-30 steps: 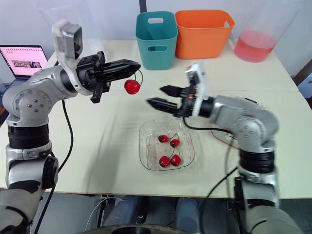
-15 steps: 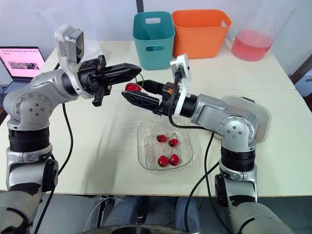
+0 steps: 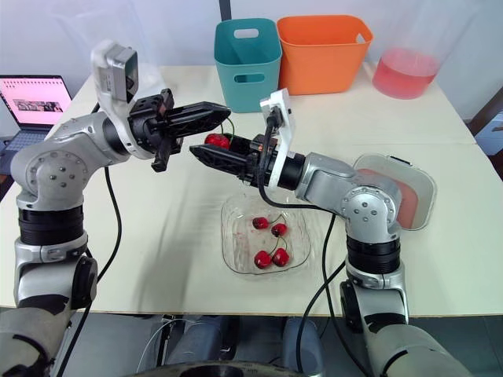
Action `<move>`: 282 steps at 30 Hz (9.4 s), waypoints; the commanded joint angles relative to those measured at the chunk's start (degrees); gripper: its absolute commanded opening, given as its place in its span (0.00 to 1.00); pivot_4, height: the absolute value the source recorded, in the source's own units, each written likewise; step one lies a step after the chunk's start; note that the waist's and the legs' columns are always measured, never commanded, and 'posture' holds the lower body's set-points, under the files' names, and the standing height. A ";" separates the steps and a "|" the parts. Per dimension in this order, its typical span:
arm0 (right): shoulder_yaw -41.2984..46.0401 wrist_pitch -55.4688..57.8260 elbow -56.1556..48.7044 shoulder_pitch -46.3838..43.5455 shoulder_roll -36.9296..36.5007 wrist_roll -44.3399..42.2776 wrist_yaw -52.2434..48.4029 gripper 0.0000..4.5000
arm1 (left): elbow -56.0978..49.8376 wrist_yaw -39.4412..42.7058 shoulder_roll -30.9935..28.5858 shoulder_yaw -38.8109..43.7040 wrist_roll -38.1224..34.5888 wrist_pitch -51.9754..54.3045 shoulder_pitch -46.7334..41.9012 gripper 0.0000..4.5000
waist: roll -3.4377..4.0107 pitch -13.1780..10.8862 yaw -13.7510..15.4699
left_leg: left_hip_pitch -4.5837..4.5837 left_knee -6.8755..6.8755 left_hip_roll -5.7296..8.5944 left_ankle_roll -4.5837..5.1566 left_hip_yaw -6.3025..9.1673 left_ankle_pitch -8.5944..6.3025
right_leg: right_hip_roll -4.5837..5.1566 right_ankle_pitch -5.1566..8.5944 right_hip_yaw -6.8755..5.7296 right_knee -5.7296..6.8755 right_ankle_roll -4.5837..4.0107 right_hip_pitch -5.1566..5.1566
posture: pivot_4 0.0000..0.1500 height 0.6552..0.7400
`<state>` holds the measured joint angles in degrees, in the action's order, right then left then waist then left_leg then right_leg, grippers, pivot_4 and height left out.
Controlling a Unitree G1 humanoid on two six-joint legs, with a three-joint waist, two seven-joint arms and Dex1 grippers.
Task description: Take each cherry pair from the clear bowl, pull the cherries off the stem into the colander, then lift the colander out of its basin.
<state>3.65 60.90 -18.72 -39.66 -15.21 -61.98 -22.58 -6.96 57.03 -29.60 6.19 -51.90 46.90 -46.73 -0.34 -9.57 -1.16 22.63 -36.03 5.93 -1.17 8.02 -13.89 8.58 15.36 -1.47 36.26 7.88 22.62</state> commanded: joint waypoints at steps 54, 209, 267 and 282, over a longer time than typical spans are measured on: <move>10.87 -18.27 12.90 20.48 -45.43 31.49 -19.71 0.13 | 3.54 3.78 -0.33 -3.06 8.87 -9.39 4.01 0.00 | -0.02 -0.01 0.10 | -0.09 0.00 0.07 0.30 -0.23 -0.17 | 0.02 0.00 0.02 -0.07 0.01 -0.12 | 1.00 1.00; -45.68 12.41 -10.33 -11.64 -27.88 44.40 -26.00 0.68 | -26.43 1.79 -24.80 -4.58 13.12 -6.68 28.48 0.75 | -0.14 -0.01 0.36 | 0.01 0.21 -0.02 0.31 -0.02 -0.20 | -0.01 0.00 0.14 -0.11 -0.03 0.14 | 1.00 1.00; -20.16 -22.52 -12.65 -12.46 -33.13 52.48 -34.28 0.05 | 13.27 5.53 2.88 -7.12 12.72 -4.23 -6.04 0.01 | -0.23 -0.04 0.22 | 0.02 0.00 0.08 -0.01 0.01 -0.01 | 0.02 0.00 0.02 -0.06 0.02 0.03 | 1.00 1.00; -20.18 -22.13 -12.67 -11.97 -32.86 52.18 -34.27 0.05 | 13.75 5.84 3.22 -6.54 12.17 -2.25 -5.39 0.31 | -0.23 -0.04 0.22 | 0.02 -0.01 0.08 -0.01 0.01 -0.01 | 0.02 0.00 0.02 -0.06 0.02 0.03 | 1.00 1.00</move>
<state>-18.92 38.66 -29.80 -51.24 -48.39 -9.75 -57.26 7.83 62.40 -26.29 -1.15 -39.33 44.62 -51.83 -0.56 -9.61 -0.94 22.66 -36.04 6.01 -1.17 8.02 -13.89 8.60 15.36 -1.45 36.20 7.90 22.65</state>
